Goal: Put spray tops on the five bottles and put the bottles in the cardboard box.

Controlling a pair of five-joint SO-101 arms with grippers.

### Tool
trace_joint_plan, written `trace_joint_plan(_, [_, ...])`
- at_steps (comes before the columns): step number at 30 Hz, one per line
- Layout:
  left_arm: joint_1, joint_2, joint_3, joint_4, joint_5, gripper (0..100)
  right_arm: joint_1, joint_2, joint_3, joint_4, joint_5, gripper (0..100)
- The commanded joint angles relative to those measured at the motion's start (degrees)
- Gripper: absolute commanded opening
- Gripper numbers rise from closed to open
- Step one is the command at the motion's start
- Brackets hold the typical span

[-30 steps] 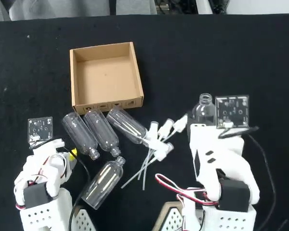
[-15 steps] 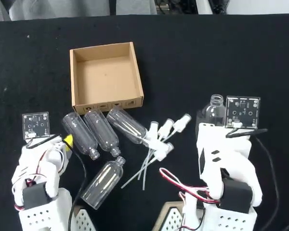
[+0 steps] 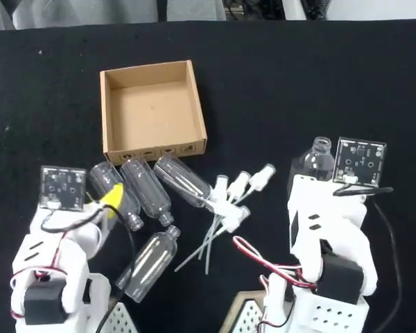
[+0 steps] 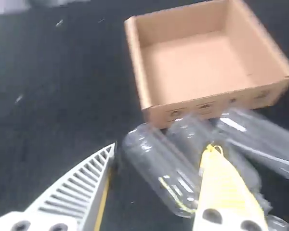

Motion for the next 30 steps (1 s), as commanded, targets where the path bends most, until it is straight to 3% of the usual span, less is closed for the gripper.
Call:
trace_joint_plan(1, [7.52, 0.0, -5.76, 1.32, -0.35, 27, 2.37, -1.36, -0.31, -1.85, -1.93, 1.9])
trace_joint_plan(4, [11.56, 0.09, -6.64, 1.49, -0.35, 26, 5.01, -1.36, -0.48, -2.11, -2.37, 2.1])
trace_joint_plan(11, [21.85, 0.09, -6.46, 1.14, -0.35, 13, 6.07, -1.36, -0.13, -3.25, -3.96, 2.1])
trace_joint_plan(18, [27.91, 2.2, -6.73, 0.26, -0.35, 19, 6.95, -1.36, -0.13, -3.52, -4.31, 2.1])
trace_joint_plan(30, [32.48, 28.48, -12.0, -9.14, -3.6, 20, 10.46, -1.36, -0.04, -4.4, -5.8, 2.1])
